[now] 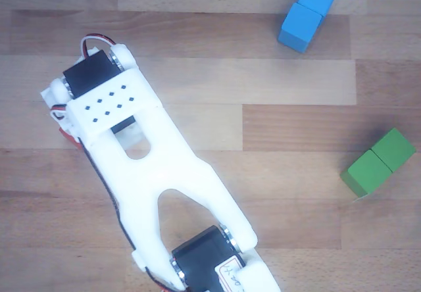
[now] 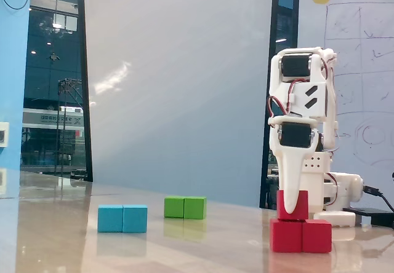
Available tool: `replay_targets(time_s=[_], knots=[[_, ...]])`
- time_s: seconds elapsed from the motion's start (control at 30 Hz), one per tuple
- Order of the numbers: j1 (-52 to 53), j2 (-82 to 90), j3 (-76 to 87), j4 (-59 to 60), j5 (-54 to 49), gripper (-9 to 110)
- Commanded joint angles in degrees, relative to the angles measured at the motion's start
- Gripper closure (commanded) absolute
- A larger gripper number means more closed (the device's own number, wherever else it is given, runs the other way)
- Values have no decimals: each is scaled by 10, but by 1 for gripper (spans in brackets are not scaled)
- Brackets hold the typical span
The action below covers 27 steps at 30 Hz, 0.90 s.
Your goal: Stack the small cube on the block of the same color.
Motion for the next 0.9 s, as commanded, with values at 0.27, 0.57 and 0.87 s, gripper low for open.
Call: replay_targets(time_s=[0.27, 0.57, 0.87], knots=[[-6, 12, -14, 11, -18, 83], [-4, 12, -15, 11, -59, 83], [-5, 11, -59, 11, -57, 83]])
